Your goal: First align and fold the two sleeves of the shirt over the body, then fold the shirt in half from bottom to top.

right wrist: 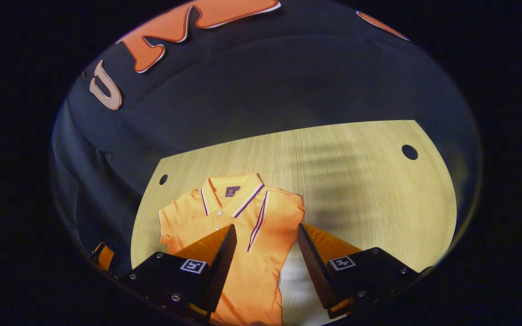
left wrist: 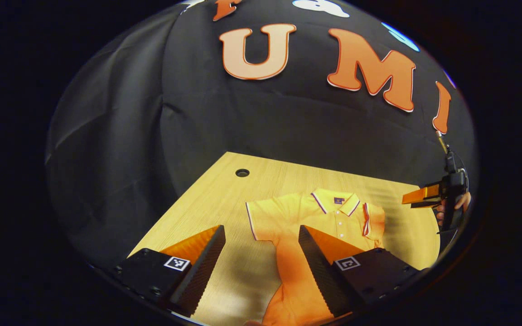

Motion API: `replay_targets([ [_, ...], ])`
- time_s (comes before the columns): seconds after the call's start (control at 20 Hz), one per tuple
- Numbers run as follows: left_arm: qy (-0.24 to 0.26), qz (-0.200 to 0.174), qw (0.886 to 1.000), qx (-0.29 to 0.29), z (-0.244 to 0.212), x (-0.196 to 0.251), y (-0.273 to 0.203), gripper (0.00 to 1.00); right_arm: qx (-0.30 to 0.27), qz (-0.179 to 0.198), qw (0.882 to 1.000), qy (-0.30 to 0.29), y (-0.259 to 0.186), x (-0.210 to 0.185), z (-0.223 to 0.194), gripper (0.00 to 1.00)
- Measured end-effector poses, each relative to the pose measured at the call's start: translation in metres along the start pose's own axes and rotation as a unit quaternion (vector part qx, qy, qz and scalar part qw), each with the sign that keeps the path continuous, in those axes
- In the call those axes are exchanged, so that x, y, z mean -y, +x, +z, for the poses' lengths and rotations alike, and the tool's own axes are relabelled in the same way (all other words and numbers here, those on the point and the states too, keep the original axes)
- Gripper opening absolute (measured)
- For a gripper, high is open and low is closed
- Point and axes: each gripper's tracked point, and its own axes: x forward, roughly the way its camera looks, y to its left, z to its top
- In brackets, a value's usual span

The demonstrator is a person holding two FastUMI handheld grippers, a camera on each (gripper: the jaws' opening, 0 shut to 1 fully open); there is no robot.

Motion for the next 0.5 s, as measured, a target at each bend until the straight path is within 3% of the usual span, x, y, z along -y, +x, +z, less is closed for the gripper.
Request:
replay_targets([
  [0.3, -0.043, -0.036, 0.991, -0.124, -0.02, -0.011, 0.067, 0.99, 0.07, -0.052, 0.996, 0.015, -0.058, 0.0, -0.007, 0.88],
  [0.5, -0.048, -0.033, 0.971, -0.23, -0.045, -0.011, 0.124, 0.98, 0.107, -0.076, 0.991, 0.026, -0.093, -0.002, -0.021, 0.88],
])
